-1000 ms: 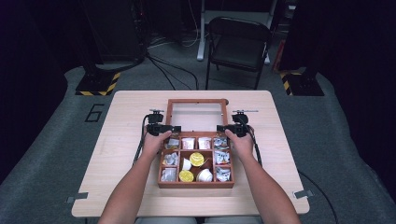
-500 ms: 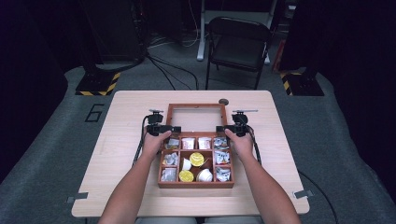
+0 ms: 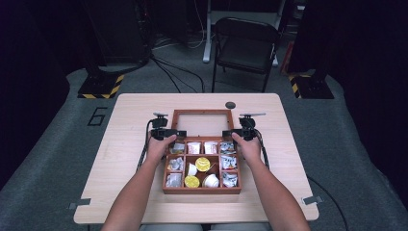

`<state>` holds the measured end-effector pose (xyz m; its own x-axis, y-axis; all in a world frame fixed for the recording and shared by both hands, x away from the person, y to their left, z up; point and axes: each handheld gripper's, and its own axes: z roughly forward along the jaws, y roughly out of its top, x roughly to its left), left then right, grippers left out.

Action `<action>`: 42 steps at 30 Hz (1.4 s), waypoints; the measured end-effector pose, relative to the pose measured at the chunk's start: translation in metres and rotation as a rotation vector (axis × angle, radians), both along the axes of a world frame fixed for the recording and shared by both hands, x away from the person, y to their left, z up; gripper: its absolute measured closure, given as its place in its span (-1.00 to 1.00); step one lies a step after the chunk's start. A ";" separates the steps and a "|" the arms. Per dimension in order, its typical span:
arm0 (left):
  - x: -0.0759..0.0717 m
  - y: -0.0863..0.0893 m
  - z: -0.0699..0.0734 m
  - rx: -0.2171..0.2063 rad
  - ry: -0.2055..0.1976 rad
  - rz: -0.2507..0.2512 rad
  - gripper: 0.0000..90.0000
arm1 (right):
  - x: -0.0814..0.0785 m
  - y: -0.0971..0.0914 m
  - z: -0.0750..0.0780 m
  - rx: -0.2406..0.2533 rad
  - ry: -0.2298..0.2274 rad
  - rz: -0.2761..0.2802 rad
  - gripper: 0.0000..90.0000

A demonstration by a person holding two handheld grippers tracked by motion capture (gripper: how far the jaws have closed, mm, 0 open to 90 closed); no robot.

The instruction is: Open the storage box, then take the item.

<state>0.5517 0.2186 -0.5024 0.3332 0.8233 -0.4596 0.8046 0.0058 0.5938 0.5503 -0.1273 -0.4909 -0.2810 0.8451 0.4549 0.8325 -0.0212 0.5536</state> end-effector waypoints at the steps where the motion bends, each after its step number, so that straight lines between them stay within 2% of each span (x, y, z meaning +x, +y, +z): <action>1: 0.000 0.000 0.000 -0.009 0.003 0.012 -0.54 | 0.000 -0.001 0.000 -0.001 0.000 0.002 -0.24; 2: 0.000 0.001 0.000 -0.006 0.003 0.007 -0.52 | 0.000 -0.001 0.000 -0.006 -0.010 0.002 -0.22; 3: 0.000 0.002 0.000 -0.014 0.007 0.014 -0.49 | -0.001 -0.002 0.001 -0.024 -0.017 0.001 -0.20; 5: -0.001 0.005 0.003 0.001 -0.004 0.024 -0.43 | -0.003 -0.003 0.005 -0.071 -0.044 0.001 -0.17; 7: -0.002 0.009 0.006 0.021 -0.016 0.028 -0.37 | -0.005 -0.006 0.010 -0.067 -0.048 -0.011 -0.17; 9: -0.004 0.013 0.011 0.007 -0.030 0.042 -0.36 | -0.009 -0.010 0.015 -0.060 -0.053 -0.023 -0.17; 12: -0.010 0.017 0.021 -0.005 -0.052 0.049 -0.33 | -0.018 -0.014 0.023 -0.050 -0.095 -0.016 -0.15; 14: -0.015 0.018 0.028 0.000 -0.069 0.041 -0.31 | -0.024 -0.015 0.027 -0.036 -0.116 -0.004 -0.12; 15: -0.018 0.018 0.032 0.024 -0.078 0.033 -0.29 | -0.029 -0.015 0.029 -0.030 -0.117 0.006 -0.09; 16: -0.022 0.018 0.036 0.042 -0.094 0.029 -0.29 | -0.032 -0.015 0.030 -0.035 -0.137 0.022 -0.09; 17: -0.022 0.018 0.036 0.042 -0.094 0.029 -0.25 | -0.036 -0.015 0.032 -0.050 -0.155 0.040 -0.11; 18: -0.028 0.018 0.042 0.054 -0.113 0.021 -0.22 | -0.039 -0.014 0.034 -0.064 -0.175 0.061 -0.12; 19: -0.032 0.018 0.045 0.058 -0.130 0.021 -0.21 | -0.044 -0.012 0.036 -0.068 -0.164 0.074 -0.12; 20: -0.035 0.019 0.047 0.057 -0.144 0.021 -0.19 | -0.048 -0.010 0.037 -0.076 -0.161 0.094 -0.12; 22: -0.040 0.020 0.051 0.053 -0.151 0.022 -0.20 | -0.057 -0.007 0.040 -0.096 -0.200 0.118 -0.11; 23: -0.040 0.020 0.051 0.053 -0.151 0.022 -0.20 | -0.057 -0.007 0.040 -0.096 -0.200 0.118 -0.11; 24: -0.046 0.022 0.054 0.063 -0.160 0.014 -0.21 | -0.065 -0.004 0.043 -0.111 -0.225 0.139 -0.13; 26: -0.052 0.024 0.057 0.053 -0.161 0.011 -0.23 | -0.071 -0.001 0.047 -0.134 -0.239 0.160 -0.15; 29: -0.062 0.027 0.059 0.051 -0.192 0.026 -0.22 | -0.079 0.003 0.053 -0.122 -0.258 0.191 -0.15; 31: -0.065 0.028 0.060 0.057 -0.198 0.023 -0.22 | -0.082 0.005 0.056 -0.112 -0.262 0.202 -0.14; 32: -0.071 0.031 0.060 0.069 -0.203 0.026 -0.21 | -0.089 0.008 0.059 -0.136 -0.291 0.200 -0.13; 33: -0.074 0.032 0.059 0.059 -0.207 0.026 -0.21 | -0.091 0.009 0.060 -0.147 -0.309 0.206 -0.13; 35: -0.077 0.033 0.058 0.063 -0.199 0.024 -0.21 | -0.095 0.012 0.062 -0.171 -0.324 0.214 -0.13; 40: -0.085 0.034 0.062 0.088 -0.208 0.013 -0.24 | -0.101 0.020 0.059 -0.181 -0.321 0.239 -0.14; 42: -0.088 0.033 0.063 0.080 -0.215 0.014 -0.24 | -0.103 0.021 0.057 -0.180 -0.317 0.245 -0.16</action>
<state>0.4638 0.2516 -0.4397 0.4048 0.8593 -0.3127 0.6599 -0.0378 0.7504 0.4478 -0.1059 -0.4341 -0.5852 0.7938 0.1656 0.5894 0.2761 0.7592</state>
